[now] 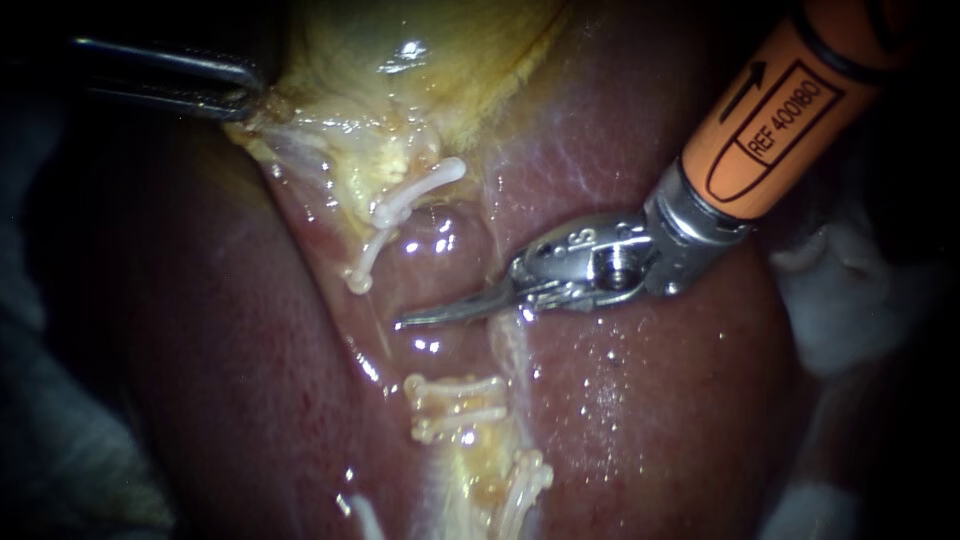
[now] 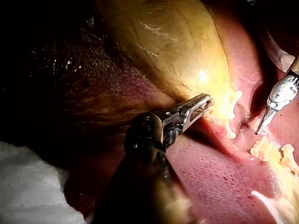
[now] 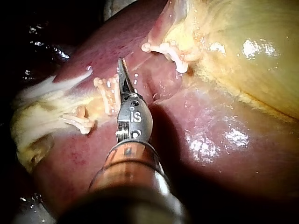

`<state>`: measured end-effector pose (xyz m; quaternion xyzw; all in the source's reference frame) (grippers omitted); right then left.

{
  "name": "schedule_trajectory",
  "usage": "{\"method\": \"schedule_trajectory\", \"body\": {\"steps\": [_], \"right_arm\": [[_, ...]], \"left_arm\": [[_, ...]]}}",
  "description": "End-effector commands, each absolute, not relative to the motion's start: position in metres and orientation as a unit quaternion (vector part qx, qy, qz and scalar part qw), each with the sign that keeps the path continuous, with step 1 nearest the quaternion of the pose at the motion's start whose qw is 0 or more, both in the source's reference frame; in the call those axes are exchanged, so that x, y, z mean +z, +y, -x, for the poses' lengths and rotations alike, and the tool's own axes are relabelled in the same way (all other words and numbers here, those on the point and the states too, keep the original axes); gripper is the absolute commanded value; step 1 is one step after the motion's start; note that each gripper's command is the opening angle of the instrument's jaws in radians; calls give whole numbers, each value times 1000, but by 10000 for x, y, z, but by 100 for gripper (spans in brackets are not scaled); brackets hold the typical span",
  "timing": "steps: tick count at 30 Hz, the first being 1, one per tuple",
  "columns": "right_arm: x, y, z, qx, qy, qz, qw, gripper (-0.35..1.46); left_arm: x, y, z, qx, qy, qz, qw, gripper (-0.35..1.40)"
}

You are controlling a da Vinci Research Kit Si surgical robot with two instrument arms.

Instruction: Go back from the cut right tube

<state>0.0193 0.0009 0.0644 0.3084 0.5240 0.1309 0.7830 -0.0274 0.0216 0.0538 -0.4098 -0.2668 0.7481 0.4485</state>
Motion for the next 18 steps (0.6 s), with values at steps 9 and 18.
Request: {"method": "schedule_trajectory", "body": {"steps": [9,18], "right_arm": [[647,9,-202,150,526,-313,776,118],[635,1,-177,177,528,-275,784,129]], "left_arm": [[539,216,274,748,-267,410,449,-35],[541,215,274,748,-266,410,448,-35]]}}
